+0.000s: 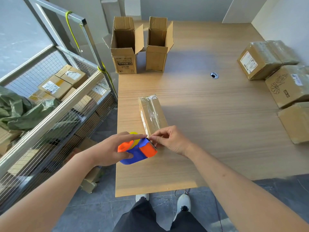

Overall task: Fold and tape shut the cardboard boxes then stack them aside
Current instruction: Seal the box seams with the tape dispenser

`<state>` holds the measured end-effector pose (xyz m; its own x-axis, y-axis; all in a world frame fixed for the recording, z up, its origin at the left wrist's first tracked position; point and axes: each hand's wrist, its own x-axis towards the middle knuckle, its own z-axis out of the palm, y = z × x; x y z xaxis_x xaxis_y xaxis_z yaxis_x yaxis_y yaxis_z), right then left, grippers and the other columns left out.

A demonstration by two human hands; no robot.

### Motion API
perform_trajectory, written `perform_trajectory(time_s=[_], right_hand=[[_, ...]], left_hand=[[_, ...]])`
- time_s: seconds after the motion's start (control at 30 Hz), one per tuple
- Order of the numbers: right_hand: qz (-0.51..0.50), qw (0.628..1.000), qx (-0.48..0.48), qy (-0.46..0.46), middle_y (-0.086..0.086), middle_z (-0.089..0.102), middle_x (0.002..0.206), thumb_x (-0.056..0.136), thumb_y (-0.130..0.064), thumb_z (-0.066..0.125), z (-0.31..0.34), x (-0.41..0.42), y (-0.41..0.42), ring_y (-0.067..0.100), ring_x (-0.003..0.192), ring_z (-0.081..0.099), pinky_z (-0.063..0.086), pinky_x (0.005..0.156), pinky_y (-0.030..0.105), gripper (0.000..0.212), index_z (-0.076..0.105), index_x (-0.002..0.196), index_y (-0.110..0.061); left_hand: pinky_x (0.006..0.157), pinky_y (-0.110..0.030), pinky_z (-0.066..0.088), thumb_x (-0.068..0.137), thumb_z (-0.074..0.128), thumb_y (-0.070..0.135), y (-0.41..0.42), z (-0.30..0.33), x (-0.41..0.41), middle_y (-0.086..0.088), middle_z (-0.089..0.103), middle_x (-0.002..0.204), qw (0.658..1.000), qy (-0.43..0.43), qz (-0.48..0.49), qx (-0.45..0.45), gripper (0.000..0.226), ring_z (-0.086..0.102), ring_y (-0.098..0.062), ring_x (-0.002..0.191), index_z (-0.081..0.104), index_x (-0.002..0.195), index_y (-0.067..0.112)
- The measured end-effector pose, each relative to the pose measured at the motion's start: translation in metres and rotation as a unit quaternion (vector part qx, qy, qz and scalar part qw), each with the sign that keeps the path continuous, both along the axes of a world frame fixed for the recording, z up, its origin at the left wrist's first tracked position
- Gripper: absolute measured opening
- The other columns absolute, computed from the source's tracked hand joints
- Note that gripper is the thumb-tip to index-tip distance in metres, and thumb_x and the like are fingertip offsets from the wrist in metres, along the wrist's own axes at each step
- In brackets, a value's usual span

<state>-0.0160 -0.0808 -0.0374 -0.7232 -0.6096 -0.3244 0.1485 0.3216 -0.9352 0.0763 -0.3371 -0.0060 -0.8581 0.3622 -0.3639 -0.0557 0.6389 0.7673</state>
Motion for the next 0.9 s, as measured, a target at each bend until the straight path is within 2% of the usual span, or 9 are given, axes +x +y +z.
perform_trajectory(time_s=[0.1,0.17,0.23,0.3,0.4,0.47,0.53,0.73,0.9], right_hand=[[-0.054,0.996,0.045,0.057,0.001,0.078,0.083,0.093,-0.02,0.076,-0.006,0.003,0.001,0.022,0.08,0.073,0.059,0.082,0.042,0.008,0.082,0.093,-0.015],[-0.088,0.992,0.07,0.062,-0.008,0.078,0.081,0.093,-0.019,0.076,-0.011,0.005,0.003,0.012,0.077,0.072,0.061,0.077,0.04,0.008,0.083,0.091,-0.021],[-0.106,0.988,0.088,0.067,-0.014,0.076,0.076,0.092,-0.017,0.076,-0.014,0.011,0.005,0.001,0.068,0.067,0.058,0.069,0.033,0.01,0.084,0.089,-0.022],[-0.126,0.981,0.109,0.1,-0.016,0.075,0.075,0.091,-0.016,0.076,-0.013,0.019,0.008,-0.002,0.064,0.065,0.056,0.066,0.027,0.01,0.084,0.089,-0.021],[-0.19,0.967,0.129,0.114,-0.012,0.076,0.073,0.091,-0.02,0.077,-0.012,0.018,0.027,0.002,0.051,0.061,0.059,0.06,0.032,0.008,0.083,0.085,-0.022],[-0.234,0.955,0.144,0.108,-0.011,0.075,0.072,0.092,-0.02,0.076,-0.011,0.013,0.045,0.009,0.041,0.057,0.056,0.049,0.033,0.013,0.081,0.081,-0.025],[-0.26,0.947,0.155,0.105,-0.009,0.075,0.072,0.093,-0.02,0.075,-0.011,0.009,0.059,0.014,0.038,0.055,0.054,0.045,0.035,0.014,0.081,0.081,-0.023],[-0.289,0.939,0.163,0.085,-0.009,0.073,0.07,0.093,-0.024,0.075,-0.026,-0.004,0.056,0.007,0.041,0.05,0.058,0.052,0.047,0.012,0.081,0.083,-0.022],[-0.28,0.942,0.174,0.068,-0.013,0.073,0.07,0.092,-0.027,0.076,-0.045,-0.015,0.051,0.003,0.05,0.053,0.06,0.065,0.049,0.013,0.08,0.08,-0.026]], left_hand=[[0.102,-0.038,0.043,0.1,0.064,0.028,0.007,0.0,0.004,0.014,0.051,0.122,1.0,0.003,-0.007,-0.026,0.076,0.051,-0.008,0.112,0.023,0.148,0.07],[0.1,-0.032,0.041,0.105,0.056,0.035,0.013,0.0,0.008,0.014,0.046,0.119,0.998,0.01,-0.029,-0.047,0.071,0.049,-0.007,0.109,0.013,0.149,0.071],[0.099,-0.03,0.04,0.107,0.049,0.039,0.017,-0.001,0.011,0.014,0.044,0.117,0.998,0.006,-0.037,-0.055,0.067,0.048,-0.007,0.108,0.008,0.149,0.071],[0.098,-0.03,0.04,0.108,0.045,0.041,0.018,-0.002,0.012,0.013,0.045,0.116,0.998,0.0,-0.036,-0.06,0.065,0.049,-0.007,0.107,0.005,0.149,0.071],[0.099,-0.034,0.039,0.109,0.042,0.039,0.008,-0.004,0.015,0.01,0.047,0.118,0.996,-0.015,-0.032,-0.078,0.062,0.049,-0.008,0.109,0.007,0.149,0.072],[0.098,-0.033,0.038,0.11,0.042,0.036,0.0,-0.004,0.018,0.008,0.049,0.116,0.996,-0.027,-0.025,-0.084,0.062,0.049,-0.006,0.108,0.01,0.148,0.072],[0.095,-0.03,0.038,0.11,0.042,0.033,-0.003,-0.005,0.017,0.009,0.05,0.113,0.996,-0.038,-0.005,-0.079,0.061,0.05,-0.004,0.103,0.015,0.147,0.073],[0.098,-0.039,0.041,0.11,0.042,0.034,0.001,-0.013,0.004,0.007,0.052,0.115,0.994,-0.057,0.031,-0.092,0.058,0.053,-0.011,0.106,0.019,0.144,0.075],[0.098,-0.038,0.041,0.11,0.041,0.034,0.003,-0.021,-0.003,0.007,0.053,0.118,0.991,-0.078,0.047,-0.098,0.057,0.052,-0.011,0.108,0.021,0.143,0.076]])
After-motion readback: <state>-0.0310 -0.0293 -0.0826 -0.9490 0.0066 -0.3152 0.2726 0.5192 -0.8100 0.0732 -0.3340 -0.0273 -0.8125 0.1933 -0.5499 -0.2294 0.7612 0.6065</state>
